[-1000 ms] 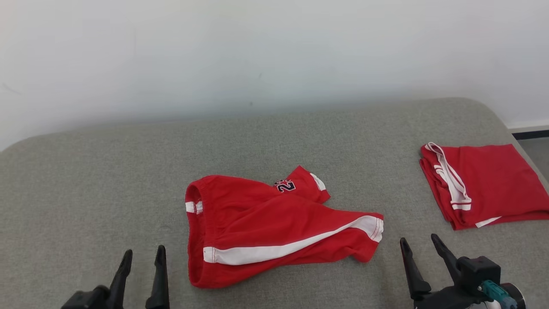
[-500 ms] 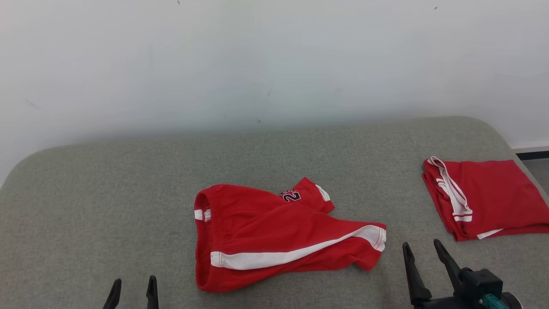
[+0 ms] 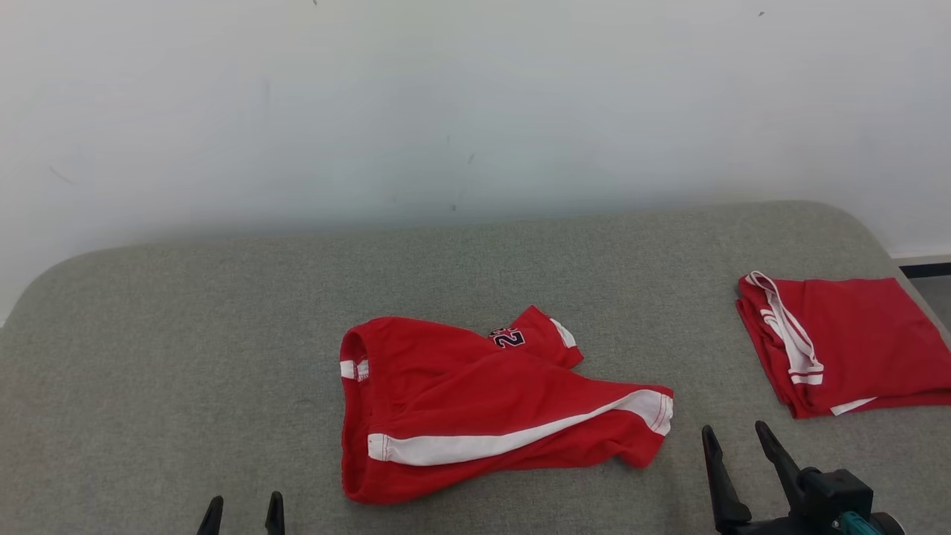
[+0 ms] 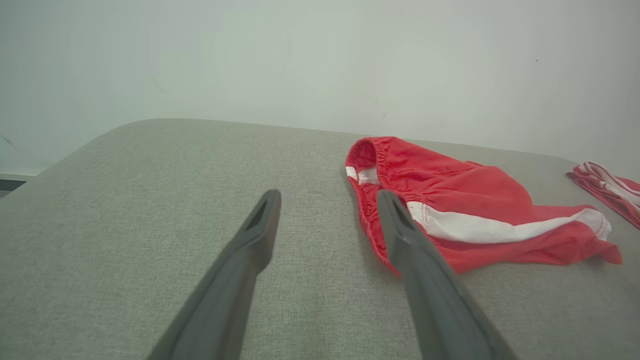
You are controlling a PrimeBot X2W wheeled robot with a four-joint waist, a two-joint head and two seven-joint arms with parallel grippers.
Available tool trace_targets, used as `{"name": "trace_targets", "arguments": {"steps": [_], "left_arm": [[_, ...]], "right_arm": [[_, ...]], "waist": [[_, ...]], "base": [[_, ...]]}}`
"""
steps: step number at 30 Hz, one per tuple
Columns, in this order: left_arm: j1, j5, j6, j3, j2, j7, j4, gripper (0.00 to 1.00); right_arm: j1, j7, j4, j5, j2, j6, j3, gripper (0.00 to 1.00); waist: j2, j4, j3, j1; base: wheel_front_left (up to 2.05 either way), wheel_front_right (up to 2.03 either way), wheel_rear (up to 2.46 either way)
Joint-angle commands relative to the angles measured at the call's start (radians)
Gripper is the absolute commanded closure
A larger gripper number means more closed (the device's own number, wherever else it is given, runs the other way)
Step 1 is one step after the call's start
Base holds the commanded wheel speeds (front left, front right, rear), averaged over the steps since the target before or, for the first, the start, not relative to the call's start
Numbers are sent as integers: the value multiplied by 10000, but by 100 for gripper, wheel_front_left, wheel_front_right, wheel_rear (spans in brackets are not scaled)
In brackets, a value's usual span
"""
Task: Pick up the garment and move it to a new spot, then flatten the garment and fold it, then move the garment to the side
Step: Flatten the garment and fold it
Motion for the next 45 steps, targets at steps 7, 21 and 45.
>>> {"name": "trace_targets", "arguments": {"steps": [7,21,45], "left_arm": [[-144,165,-121,-90,-97,-19,12,0],[-1764,-675,-437,-1606,-157,1385,1136,0],[-4123,-1163,-172,-2699,-164,3407,2553,0]], "right_arm": [[-149,-68,94,-52,40,-26,-27,0],[-1396,1649,1158,-252,113,-26,-449,0],[-4632,1841,5788,-311,605,-26,-494,0]], "waist": [[0,28,67,1],[0,130,592,1],[0,295,1926,1]], "base": [[0,0,0],[0,0,0],[0,0,0]]}}
